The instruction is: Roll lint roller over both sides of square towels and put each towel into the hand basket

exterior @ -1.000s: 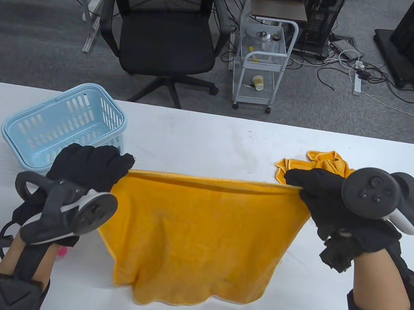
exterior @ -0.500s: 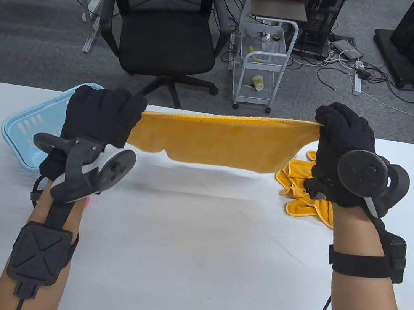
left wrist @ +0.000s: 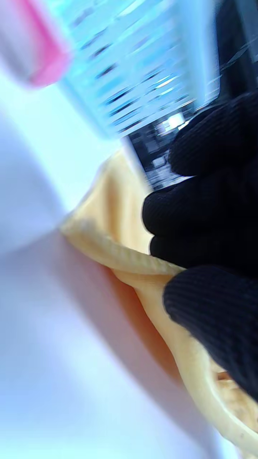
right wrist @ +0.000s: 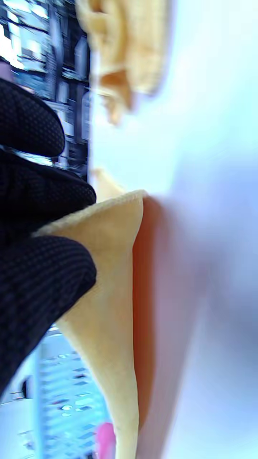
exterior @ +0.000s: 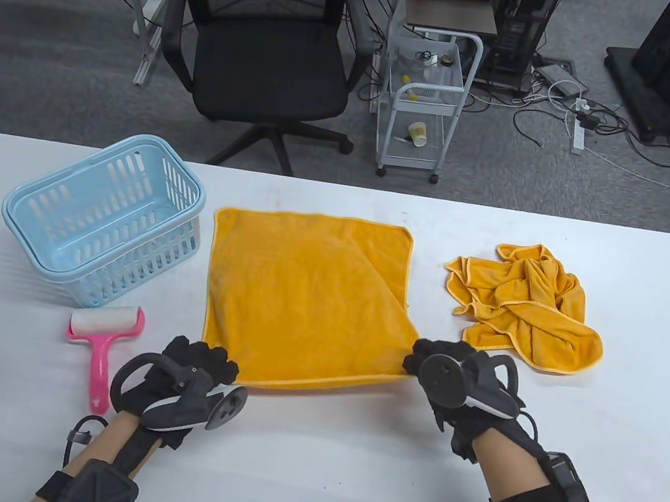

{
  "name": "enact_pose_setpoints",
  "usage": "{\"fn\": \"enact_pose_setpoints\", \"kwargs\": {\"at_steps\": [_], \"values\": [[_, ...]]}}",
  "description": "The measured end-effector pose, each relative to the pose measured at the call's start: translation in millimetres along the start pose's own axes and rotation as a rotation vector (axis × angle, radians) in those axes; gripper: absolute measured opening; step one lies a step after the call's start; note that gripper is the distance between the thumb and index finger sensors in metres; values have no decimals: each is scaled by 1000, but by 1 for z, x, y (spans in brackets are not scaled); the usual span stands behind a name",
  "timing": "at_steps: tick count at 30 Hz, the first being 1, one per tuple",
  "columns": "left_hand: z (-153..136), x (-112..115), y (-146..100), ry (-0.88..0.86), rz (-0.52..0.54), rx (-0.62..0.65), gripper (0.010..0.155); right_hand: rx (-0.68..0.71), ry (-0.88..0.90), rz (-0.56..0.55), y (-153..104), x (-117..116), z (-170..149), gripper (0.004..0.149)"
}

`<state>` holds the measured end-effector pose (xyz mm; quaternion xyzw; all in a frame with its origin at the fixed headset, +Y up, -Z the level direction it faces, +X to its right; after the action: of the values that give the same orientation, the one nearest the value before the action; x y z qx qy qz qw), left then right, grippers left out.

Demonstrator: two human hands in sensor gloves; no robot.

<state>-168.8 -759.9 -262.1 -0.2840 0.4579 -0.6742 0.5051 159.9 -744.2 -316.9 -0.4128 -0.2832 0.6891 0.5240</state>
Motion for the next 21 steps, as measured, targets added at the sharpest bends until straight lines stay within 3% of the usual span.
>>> {"fn": "enact_pose_setpoints", "kwargs": {"at_steps": [4,6,10,11,14,16,21], "values": [[14,13,-11,-33,-190,78,40,42,-12,206,-9,-33,15,39],[18,14,-19,-75,-205,105,41,58,-31,319,-17,-42,19,45],[21,12,-33,-123,-307,153,49,65,6,432,-30,-39,17,61],[18,7,-36,-139,-274,139,50,60,50,439,-33,-35,13,64],[0,-7,-42,-186,-190,63,53,51,117,389,-39,-25,5,64],[-23,-15,-46,-203,-123,-45,55,38,176,291,-44,-17,-3,62],[-90,-15,-55,-152,-39,-417,61,-71,129,63,-47,-17,-14,62]]}}
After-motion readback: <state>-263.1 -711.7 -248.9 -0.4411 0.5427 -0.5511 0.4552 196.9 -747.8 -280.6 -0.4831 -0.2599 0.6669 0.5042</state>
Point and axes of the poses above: the tracker on the back of each hand, its own z axis roughly to the thumb side, its own y axis roughly from the wrist to the fingertips, x = y × z, the point moved 2 cm from there along y, roughly from the wrist to the fingertips, and after that the axes turned 10 degrees about z, right-handed, at the moved point
